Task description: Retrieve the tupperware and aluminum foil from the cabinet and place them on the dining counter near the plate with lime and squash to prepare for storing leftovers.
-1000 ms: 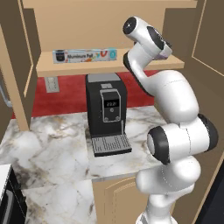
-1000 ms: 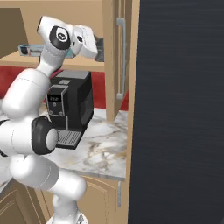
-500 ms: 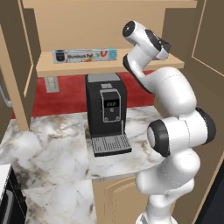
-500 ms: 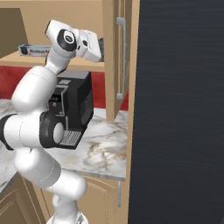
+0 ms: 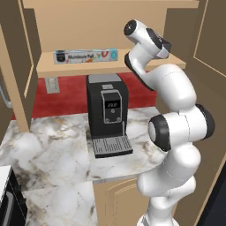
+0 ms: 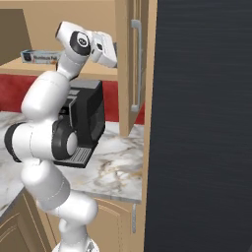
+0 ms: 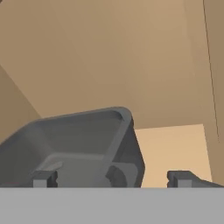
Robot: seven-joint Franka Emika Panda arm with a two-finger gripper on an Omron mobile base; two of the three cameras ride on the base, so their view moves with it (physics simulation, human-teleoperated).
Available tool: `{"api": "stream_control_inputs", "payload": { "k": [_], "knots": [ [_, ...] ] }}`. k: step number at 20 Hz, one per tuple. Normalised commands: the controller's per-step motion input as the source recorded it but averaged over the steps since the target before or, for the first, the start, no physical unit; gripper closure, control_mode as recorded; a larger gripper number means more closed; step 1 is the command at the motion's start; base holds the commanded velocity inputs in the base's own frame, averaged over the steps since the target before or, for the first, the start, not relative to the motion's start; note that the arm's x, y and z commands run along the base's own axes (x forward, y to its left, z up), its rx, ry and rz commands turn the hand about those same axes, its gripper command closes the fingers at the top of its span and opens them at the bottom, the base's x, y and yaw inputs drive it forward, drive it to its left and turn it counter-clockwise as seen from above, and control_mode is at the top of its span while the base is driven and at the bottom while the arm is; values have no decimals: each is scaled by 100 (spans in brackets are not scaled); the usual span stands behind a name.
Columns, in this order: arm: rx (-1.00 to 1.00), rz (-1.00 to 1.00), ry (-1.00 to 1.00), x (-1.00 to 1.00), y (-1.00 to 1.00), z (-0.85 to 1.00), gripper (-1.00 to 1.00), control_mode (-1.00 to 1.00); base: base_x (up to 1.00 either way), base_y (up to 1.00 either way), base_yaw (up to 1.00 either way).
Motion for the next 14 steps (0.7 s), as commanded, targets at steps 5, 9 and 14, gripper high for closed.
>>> {"api": "stream_control_inputs", "payload": {
  "k": [5, 9, 14],
  "knots": [
    [0, 0, 1, 20, -3, -3, -100, -100, 0, 0, 0],
    [0, 0, 2, 24, -10, -22, -100, -100, 0, 0, 0],
    [0, 0, 0, 17, -9, -49, 100, -100, 0, 0, 0]
  ]
}}
